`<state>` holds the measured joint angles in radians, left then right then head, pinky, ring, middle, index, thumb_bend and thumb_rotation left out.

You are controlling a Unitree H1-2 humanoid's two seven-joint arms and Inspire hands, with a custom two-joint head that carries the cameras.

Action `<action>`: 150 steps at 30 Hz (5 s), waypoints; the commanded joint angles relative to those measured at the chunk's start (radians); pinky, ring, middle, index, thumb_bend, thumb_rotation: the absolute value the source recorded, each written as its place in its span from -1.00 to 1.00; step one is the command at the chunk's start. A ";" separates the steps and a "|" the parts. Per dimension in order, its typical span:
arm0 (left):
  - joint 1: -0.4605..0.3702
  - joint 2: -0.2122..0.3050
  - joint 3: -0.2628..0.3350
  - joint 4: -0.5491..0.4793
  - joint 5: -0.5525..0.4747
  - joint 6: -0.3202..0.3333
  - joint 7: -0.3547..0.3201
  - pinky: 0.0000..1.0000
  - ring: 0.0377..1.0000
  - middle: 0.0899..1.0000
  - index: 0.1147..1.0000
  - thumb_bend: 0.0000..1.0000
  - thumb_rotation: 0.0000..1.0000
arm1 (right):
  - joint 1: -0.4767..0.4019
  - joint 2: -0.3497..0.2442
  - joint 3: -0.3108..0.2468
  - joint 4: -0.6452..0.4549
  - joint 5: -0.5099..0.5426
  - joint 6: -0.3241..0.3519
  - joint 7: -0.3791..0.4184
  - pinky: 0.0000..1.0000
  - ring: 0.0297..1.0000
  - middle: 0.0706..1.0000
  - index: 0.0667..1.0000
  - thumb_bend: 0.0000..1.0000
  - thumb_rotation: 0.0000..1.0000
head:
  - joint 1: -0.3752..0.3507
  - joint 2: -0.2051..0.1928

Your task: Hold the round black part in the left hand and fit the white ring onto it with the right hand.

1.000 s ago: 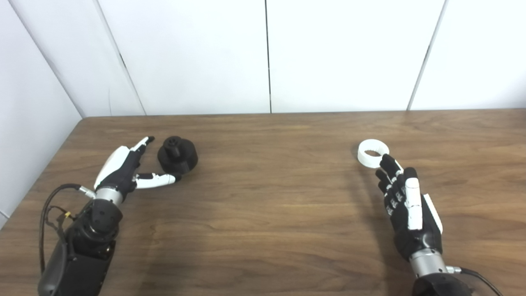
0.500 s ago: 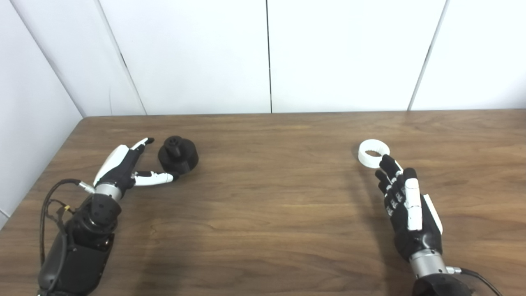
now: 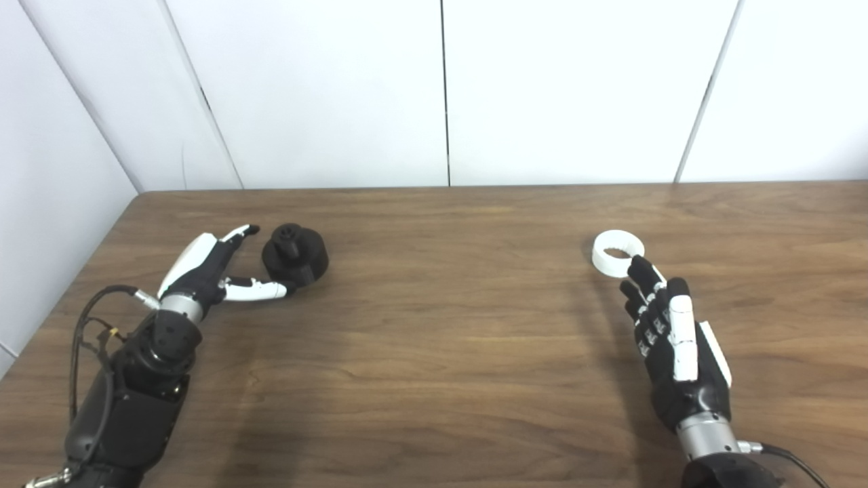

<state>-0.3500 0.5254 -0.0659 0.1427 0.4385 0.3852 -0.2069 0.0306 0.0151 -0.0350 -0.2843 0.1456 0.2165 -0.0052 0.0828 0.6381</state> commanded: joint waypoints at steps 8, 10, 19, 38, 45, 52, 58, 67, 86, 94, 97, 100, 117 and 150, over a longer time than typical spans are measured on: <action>-0.079 0.044 -0.024 0.000 0.041 -0.044 0.020 0.86 1.00 0.95 0.84 0.97 -0.34 | 0.007 0.008 0.006 -0.037 0.002 -0.044 0.009 1.00 0.89 0.87 0.82 0.09 1.00 | -0.002 0.000; -0.084 0.048 -0.032 0.010 0.045 -0.064 0.023 0.89 1.00 0.94 0.83 1.00 -0.30 | 0.007 0.009 0.007 -0.036 0.001 -0.046 0.010 1.00 0.89 0.87 0.82 0.10 1.00 | -0.003 -0.001; -0.105 0.048 -0.054 0.028 0.070 -0.090 0.026 0.96 1.00 0.92 0.74 1.00 -0.26 | 0.008 0.011 0.007 -0.036 -0.006 -0.049 0.004 1.00 0.88 0.87 0.81 0.10 1.00 | -0.004 -0.002; -0.132 0.042 -0.079 0.086 0.101 -0.147 0.038 0.78 0.98 0.83 0.72 1.00 -0.20 | 0.008 0.004 0.005 -0.040 -0.012 -0.058 0.006 1.00 0.87 0.85 0.81 0.13 1.00 | -0.007 -0.006; -0.136 0.030 -0.080 0.088 0.107 -0.117 0.026 0.78 1.00 0.84 0.73 1.00 -0.31 | 0.006 0.000 0.003 -0.046 -0.012 -0.052 0.008 1.00 0.86 0.85 0.81 0.12 1.00 | -0.003 -0.005; -0.136 0.030 -0.092 0.088 0.112 -0.102 0.020 0.75 1.00 0.88 0.73 1.00 -0.27 | 0.004 -0.004 0.001 -0.055 -0.008 -0.045 0.011 1.00 0.87 0.87 0.82 0.10 1.00 | -0.002 -0.005; -0.138 0.034 -0.097 0.102 0.114 -0.116 0.023 0.73 1.00 0.86 0.71 0.99 -0.27 | 0.006 -0.006 -0.002 -0.062 0.008 -0.042 0.018 1.00 0.88 0.87 0.82 0.12 1.00 | -0.001 -0.003; -0.135 0.037 -0.111 0.105 0.137 -0.096 0.021 0.69 1.00 0.87 0.72 1.00 -0.21 | 0.008 -0.014 -0.002 -0.065 0.012 -0.044 0.025 1.00 0.89 0.87 0.81 0.15 1.00 | -0.001 -0.002; -0.126 0.035 -0.111 0.095 0.133 -0.103 0.033 0.68 0.99 0.85 0.54 0.82 -0.38 | 0.011 -0.017 -0.011 -0.073 0.029 -0.039 0.040 1.00 0.91 0.88 0.82 0.17 1.00 | 0.000 0.003; -0.123 0.036 -0.110 0.090 0.131 -0.104 0.030 0.70 0.99 0.84 0.42 0.75 -0.54 | 0.011 -0.018 -0.009 -0.074 0.028 -0.042 0.042 1.00 0.90 0.88 0.81 0.18 1.00 | 0.002 0.004; -0.121 0.036 -0.111 0.088 0.133 -0.103 0.029 0.70 0.99 0.84 0.40 0.74 -0.58 | 0.011 -0.019 -0.009 -0.073 0.032 -0.045 0.046 1.00 0.91 0.88 0.81 0.19 1.00 | 0.002 0.003; -0.121 0.037 -0.112 0.089 0.133 -0.104 0.028 0.70 0.99 0.84 0.39 0.75 -0.60 | 0.012 -0.018 -0.011 -0.074 0.033 -0.044 0.046 1.00 0.92 0.89 0.80 0.21 1.00 | 0.001 0.004; -0.094 0.021 -0.122 0.039 0.131 -0.086 0.014 0.71 1.00 0.86 0.41 0.79 -0.60 | 0.014 -0.016 -0.008 -0.085 0.030 -0.037 0.045 1.00 0.92 0.88 0.80 0.20 1.00 | -0.004 0.007; 0.003 -0.063 -0.211 -0.213 0.184 -0.040 -0.056 0.86 1.00 0.88 0.44 0.85 -0.57 | 0.009 0.000 0.001 -0.084 0.011 -0.029 0.036 1.00 0.89 0.86 0.79 0.23 1.00 | -0.006 0.015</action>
<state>-0.3205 0.4511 -0.2763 -0.0268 0.5954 0.3478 -0.2669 0.0377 0.0110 -0.0400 -0.3378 0.1506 0.2133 0.0268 0.0767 0.6535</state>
